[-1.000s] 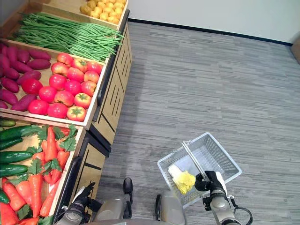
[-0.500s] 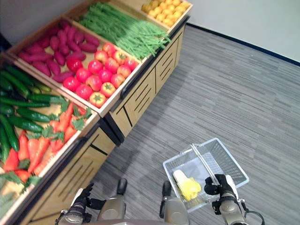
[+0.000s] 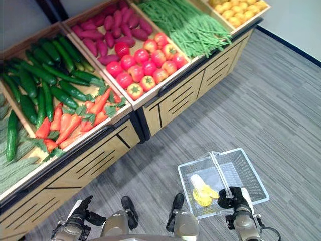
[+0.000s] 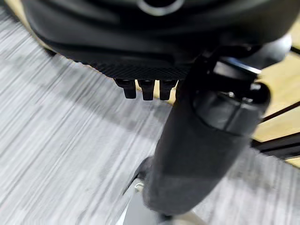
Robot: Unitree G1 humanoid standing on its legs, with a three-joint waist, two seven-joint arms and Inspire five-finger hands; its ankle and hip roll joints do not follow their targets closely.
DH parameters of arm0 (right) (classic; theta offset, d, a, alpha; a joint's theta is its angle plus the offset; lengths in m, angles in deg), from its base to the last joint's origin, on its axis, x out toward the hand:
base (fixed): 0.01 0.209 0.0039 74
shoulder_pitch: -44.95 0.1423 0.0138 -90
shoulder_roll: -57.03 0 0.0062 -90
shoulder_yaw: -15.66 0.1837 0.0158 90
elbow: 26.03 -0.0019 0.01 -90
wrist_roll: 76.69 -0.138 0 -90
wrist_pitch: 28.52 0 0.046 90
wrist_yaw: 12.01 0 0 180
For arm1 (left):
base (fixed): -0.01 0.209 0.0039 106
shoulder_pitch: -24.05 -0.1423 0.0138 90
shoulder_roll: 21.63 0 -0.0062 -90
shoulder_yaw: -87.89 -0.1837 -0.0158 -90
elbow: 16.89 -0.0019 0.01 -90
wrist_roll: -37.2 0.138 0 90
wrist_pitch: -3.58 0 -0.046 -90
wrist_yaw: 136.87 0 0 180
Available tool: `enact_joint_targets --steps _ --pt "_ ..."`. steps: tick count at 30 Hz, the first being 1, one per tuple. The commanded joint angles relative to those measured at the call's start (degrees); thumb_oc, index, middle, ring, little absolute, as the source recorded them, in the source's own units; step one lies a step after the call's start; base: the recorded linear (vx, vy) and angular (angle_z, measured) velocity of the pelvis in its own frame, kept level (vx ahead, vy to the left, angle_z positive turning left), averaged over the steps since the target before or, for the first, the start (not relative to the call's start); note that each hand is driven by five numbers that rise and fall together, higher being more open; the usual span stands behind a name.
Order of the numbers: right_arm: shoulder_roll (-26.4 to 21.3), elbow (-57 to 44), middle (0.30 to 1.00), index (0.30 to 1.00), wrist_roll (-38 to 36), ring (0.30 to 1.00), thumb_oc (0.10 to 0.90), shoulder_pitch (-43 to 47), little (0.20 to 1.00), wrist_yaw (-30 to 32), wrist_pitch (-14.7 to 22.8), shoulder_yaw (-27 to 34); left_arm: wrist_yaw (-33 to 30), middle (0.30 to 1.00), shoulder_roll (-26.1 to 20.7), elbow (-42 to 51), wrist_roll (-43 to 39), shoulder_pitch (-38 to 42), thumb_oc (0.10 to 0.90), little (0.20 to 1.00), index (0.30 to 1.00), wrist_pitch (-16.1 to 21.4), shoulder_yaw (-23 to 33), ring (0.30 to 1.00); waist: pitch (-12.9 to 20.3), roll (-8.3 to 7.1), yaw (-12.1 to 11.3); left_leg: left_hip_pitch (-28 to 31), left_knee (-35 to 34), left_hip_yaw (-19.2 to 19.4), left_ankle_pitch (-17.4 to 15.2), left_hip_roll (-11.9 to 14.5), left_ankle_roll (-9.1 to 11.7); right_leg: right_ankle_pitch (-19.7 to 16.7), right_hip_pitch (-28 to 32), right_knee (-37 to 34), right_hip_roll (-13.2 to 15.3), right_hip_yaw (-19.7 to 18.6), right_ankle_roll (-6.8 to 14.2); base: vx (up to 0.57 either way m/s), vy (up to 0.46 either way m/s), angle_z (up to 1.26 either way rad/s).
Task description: Get the vegetables into the basket
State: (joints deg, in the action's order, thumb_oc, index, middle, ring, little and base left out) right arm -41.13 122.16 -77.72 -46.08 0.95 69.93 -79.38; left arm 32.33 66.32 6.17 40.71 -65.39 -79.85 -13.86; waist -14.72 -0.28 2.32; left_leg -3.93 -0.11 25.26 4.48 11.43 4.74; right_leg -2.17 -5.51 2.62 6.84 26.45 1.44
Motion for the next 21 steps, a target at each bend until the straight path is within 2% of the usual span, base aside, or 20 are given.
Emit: enact_joint_targets --steps 1,3,4,9,11,13,14,15,16,17,18,19,20,21 --pt "-3.09 -0.78 0.3 0.3 -1.83 0.3 0.4 0.87 0.3 3.3 3.04 2.41 -0.97 1.0 -1.25 0.69 1.2 2.41 0.9 1.0 1.0 1.79 0.4 1.0 0.49 -2.04 -0.54 -1.59 4.13 -5.02 -1.34 -0.9 1.23 0.35 0.42 2.27 3.37 -10.06 6.62 0.07 0.199 0.16" --pt "-2.56 -0.28 0.3 0.3 -1.2 0.3 0.4 1.22 0.3 3.11 2.67 1.97 -0.66 1.0 -1.46 0.77 0.82 2.14 0.9 1.0 1.0 1.78 0.91 1.0 0.54 -2.86 -1.17 -1.71 3.28 -5.43 -1.9 -2.09 0.54 -1.14 0.79 0.82 4.68 -10.08 7.66 0.02 0.239 0.32" --pt "-2.09 0.67 0.3 0.3 -0.93 0.3 0.4 2.13 0.3 2.96 2.49 1.35 -0.7 1.0 -1.64 0.82 1.3 2.08 0.9 1.0 1.0 1.96 0.68 1.0 0.35 -3.7 -1.78 -3.05 3.98 -5.41 -1.8 -3.08 -0.7 -2.84 0.25 0.28 5.71 -9.84 7.68 -0.02 0.229 0.24" --pt "-1.11 1.88 0.3 0.3 -1.16 0.3 0.4 3.75 0.3 2.56 2.27 0.6 -0.72 1.0 -1.85 1.0 0.16 1.7 0.9 1.0 1.0 2.21 1.43 1.0 0.28 -4.98 -3.24 -3.97 5.11 -6.8 -3.71 -5.0 -1.85 -4.57 0.55 0.29 7.31 -9.87 9.01 0.03 0.168 0.12" --pt "-0.85 2.54 0.3 0.3 -1.34 0.3 0.4 4.55 0.3 2.49 2.13 0.3 -0.77 1.0 -2.12 1.13 -0.58 1.37 0.9 1.0 1.0 2.12 2.11 1.0 0.38 -5.07 -4.03 -3.14 3.82 -6.99 -4.05 -6.03 -2.94 -5.82 -0.25 3.96 8.34 -9.84 9.9 0.03 0.191 0.09" --pt "-0.55 2.7 0.3 0.3 -1.59 0.3 0.4 5.2 0.3 2.36 2.12 -0.02 -0.71 1.0 -2.6 1.62 -1.02 1.1 0.9 1.0 1.0 2.05 2.44 1.0 0.1 -4.39 -4.47 -2.12 2.3 -8.01 -3.91 -6.9 -4.32 -7.28 -2.63 12.87 9.37 -11.63 10.21 0.03 0.175 0.06" --pt "-0.55 2.71 0.3 0.3 -1.59 0.3 0.4 5.21 0.3 2.36 2.12 -0.02 -0.71 1.0 -2.6 1.63 -1.02 1.09 0.9 1.0 1.0 2.04 2.45 1.0 0.11 -4.43 -4.49 -2.12 2.26 -7.97 -3.9 -6.95 -4.34 -7.22 -2.73 13.0 9.43 -11.7 10.24 0.09 0.099 0.22" --pt "-0.22 3.26 0.3 0.3 -2.47 0.3 0.4 5.69 0.3 2.31 2.37 0.05 -0.79 1.0 -3.19 1.49 -1.37 1.45 0.9 1.0 1.0 2.26 2.21 1.0 -0.54 -3.57 -3.71 -0.56 0.59 -10.21 -3.41 -7.26 -4.63 -7.55 -5.49 16.62 7.37 -16.25 9.9 0.12 0.038 0.3" --pt "-0.28 4.04 0.3 0.3 -2.83 0.3 0.4 6.09 0.3 2.29 2.39 -0.04 -0.95 1.0 -3.26 1.12 -1.73 1.89 0.9 1.0 1.0 2.52 2.23 1.0 -0.49 -2.99 -3.14 0.09 -0.55 -11.4 -3.02 -7.28 -4.38 -6.49 -6.5 14.73 5.75 -18.62 9.26 0.21 -0.005 0.42" --pt "-0.33 5.89 0.3 0.3 -3.54 0.3 0.4 6.46 0.3 2.59 2.39 0.29 -1.24 1.0 -3.27 1.34 -2.65 2.41 0.9 1.0 1.0 2.91 2.17 1.0 -0.52 -2.96 -3.08 0.55 -0.56 -13.02 -3.03 -7.67 -3.73 -5.46 -7.03 9.75 5.54 -20.07 8.87 0.14 -0.043 0.76" --pt "-0.35 5.95 0.3 0.3 -3.55 0.3 0.4 6.52 0.3 2.58 2.43 0.28 -1.24 1.0 -3.26 1.33 -2.66 2.43 0.9 1.0 1.0 2.91 2.18 1.0 -0.68 -2.87 -2.9 0.67 -0.51 -13.23 -3.09 -7.61 -3.69 -5.45 -6.68 9.59 5.51 -19.82 8.85 0.21 -0.192 1.0" --pt "-0.19 8.0 0.3 0.3 -4.31 0.3 0.4 6.8 0.3 2.88 2.25 1.09 -1.21 1.0 -3.31 0.62 -3.1 3.12 0.9 1.0 1.0 3.18 2.23 1.0 -0.6 -3.28 -2.6 0.69 0.03 -15.24 -3.83 -7.59 -2.86 -6.16 -8.21 3.02 6.68 -22.15 9.31 0.12 -0.15 1.01" --pt "-0.2 8.03 0.3 0.3 -4.32 0.3 0.4 6.82 0.3 2.88 2.27 1.09 -1.21 1.0 -3.3 0.59 -3.11 3.14 0.9 1.0 1.0 3.19 2.22 1.0 -0.73 -3.15 -2.39 0.74 0.21 -15.51 -4.0 -7.49 -2.83 -6.19 -7.8 2.77 6.63 -21.82 9.32 0.21 -0.239 0.63" --pt "-0.12 8.98 0.3 0.3 -4.95 0.3 0.4 6.68 0.3 2.99 2.18 1.83 -1.23 1.0 -3.36 0.26 -3.24 3.46 0.9 1.0 1.0 3.22 2.23 1.0 -0.71 -3.48 -1.96 0.88 0.83 -16.6 -4.69 -7.55 -2.55 -7.08 -8.84 0.56 6.93 -24.21 9.74 0.16 -0.15 0.66"
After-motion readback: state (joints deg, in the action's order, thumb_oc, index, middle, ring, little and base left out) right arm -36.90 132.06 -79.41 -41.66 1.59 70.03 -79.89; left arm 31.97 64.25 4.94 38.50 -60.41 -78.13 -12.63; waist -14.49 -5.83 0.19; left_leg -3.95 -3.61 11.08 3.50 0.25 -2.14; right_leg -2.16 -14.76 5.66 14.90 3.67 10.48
